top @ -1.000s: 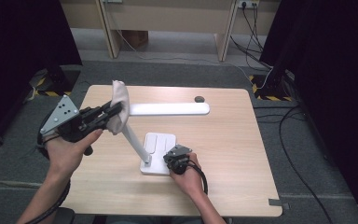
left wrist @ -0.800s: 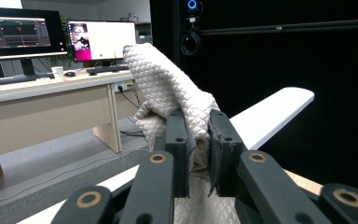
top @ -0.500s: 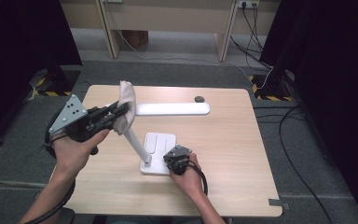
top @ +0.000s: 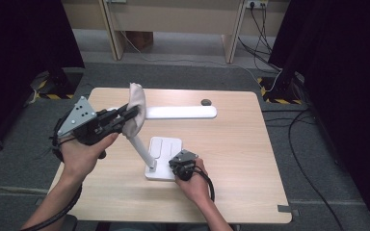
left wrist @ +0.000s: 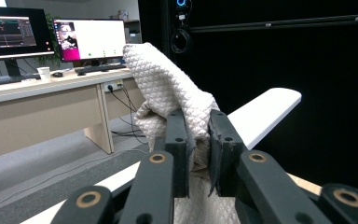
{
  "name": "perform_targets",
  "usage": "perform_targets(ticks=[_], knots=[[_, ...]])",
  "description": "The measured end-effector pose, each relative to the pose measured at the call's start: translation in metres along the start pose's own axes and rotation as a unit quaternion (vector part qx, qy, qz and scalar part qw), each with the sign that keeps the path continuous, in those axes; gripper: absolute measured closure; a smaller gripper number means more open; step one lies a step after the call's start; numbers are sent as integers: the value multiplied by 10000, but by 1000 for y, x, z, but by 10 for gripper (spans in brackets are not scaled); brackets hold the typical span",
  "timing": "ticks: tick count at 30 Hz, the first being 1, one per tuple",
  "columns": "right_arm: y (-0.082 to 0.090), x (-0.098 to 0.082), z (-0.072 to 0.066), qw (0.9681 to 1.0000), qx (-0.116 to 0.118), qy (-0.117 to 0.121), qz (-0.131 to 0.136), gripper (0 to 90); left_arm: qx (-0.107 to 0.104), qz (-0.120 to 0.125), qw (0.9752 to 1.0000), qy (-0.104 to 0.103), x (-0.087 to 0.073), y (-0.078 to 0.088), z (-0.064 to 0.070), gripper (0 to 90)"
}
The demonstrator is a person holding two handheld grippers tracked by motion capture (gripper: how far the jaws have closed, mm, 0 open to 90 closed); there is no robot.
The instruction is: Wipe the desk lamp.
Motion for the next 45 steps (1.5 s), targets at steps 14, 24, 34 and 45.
perform_targets(ticks=[14,24,34,45], knots=[[0,0,0,10000,-4,13,-3,900,-74,-47,10000,27,1,-8,8,801],[0,0,0,10000,-13,32,18,900,-147,-60,9999,16,2,-15,13,801],[0,-1,0,10000,-31,12,54,900,-208,-65,9998,-3,3,-22,19,801],[0,-1,0,10000,-32,0,81,900,-252,-67,9997,-7,4,-27,23,800]])
Point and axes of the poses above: each handheld gripper's, and its own axes: y roughly backward along the jaws, x roughly out of its top, z roughly to its right, the point moved 7 cm from there along -y, roughly forward along the jaws, and after that the axes turned 3 degrees about -z, right-handed, at the moved point
